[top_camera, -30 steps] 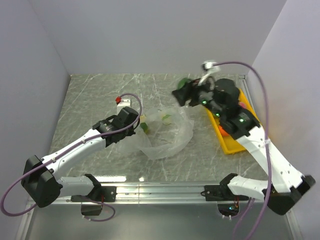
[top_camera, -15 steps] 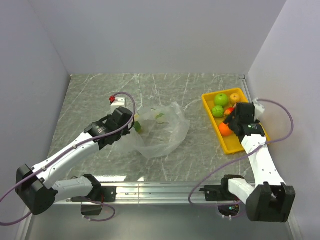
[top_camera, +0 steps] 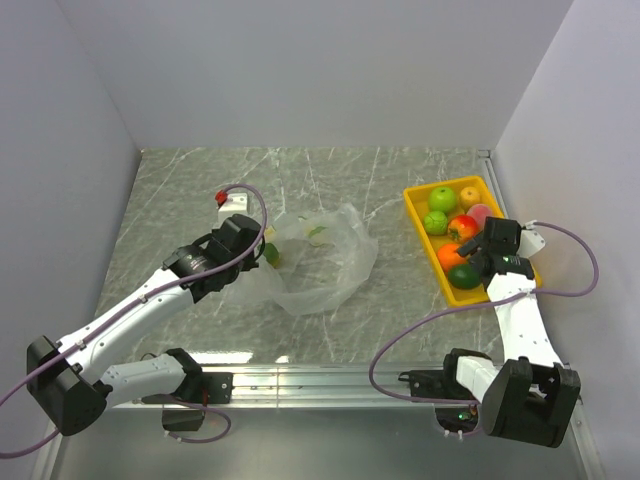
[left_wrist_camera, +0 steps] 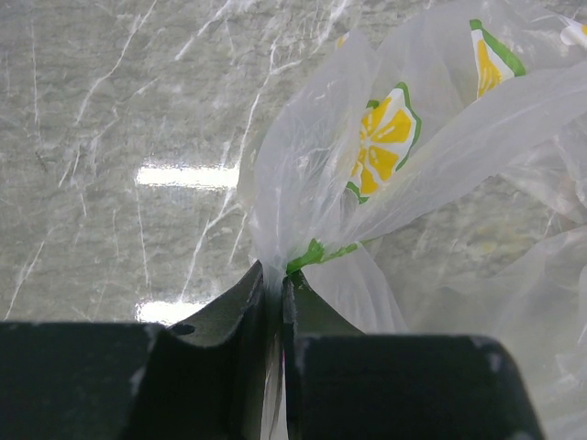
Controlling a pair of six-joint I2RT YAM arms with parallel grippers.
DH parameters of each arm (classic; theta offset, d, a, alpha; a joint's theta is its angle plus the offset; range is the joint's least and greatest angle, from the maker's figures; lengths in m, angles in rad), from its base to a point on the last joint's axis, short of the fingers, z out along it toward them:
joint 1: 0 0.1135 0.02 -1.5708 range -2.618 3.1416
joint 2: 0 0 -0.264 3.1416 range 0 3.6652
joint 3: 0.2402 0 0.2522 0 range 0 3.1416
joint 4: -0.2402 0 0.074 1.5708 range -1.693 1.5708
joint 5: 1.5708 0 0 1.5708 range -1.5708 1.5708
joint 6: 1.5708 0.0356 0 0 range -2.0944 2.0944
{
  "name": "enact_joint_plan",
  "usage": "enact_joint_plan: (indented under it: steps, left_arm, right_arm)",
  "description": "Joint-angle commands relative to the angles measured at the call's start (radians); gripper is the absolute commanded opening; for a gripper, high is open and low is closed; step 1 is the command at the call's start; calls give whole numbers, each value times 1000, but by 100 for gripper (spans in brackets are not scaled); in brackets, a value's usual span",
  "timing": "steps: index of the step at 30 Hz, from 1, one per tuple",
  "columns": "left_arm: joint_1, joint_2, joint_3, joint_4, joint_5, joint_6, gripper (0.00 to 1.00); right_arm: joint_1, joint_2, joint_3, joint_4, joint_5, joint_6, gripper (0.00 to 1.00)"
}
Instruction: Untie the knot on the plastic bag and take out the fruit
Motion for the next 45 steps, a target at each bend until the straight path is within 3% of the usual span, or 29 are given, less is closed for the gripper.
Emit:
enact_joint_plan:
  steps: [1, 4, 6, 13, 19, 23, 29, 40, 45]
  left_arm:
    - [4, -24, 32, 2, 12, 9, 15]
    - [4, -17, 38, -1, 19, 9, 15]
    - [3, -10, 46, -1, 21, 9, 15]
    - [4, 30, 67, -1, 27, 3, 15]
    - [3, 55, 89, -24, 16, -6, 12]
    - [4, 59, 99, -42, 13, -16, 4]
    - [4, 70, 101, -96, 5, -46, 1]
    - [4, 53, 116, -99, 65, -77, 1]
    - [1, 71, 170, -90, 119, -66, 1]
  right_arm:
    - [-3, -11, 18, 21, 36, 7, 100]
    - [17, -37, 35, 27, -3, -38, 100]
    - [94, -80, 61, 64, -39, -75, 98]
    - [511, -109, 266, 162, -133, -248, 86]
    - [834, -22, 433, 251, -259, -334, 78]
    - [966, 174, 539, 271, -410, -346, 75]
    - [1030, 396, 526, 389, -549, -307, 69]
    - [1033, 693, 443, 671, -570, -211, 65]
    - [1033, 808, 475, 773, -576, -164, 76]
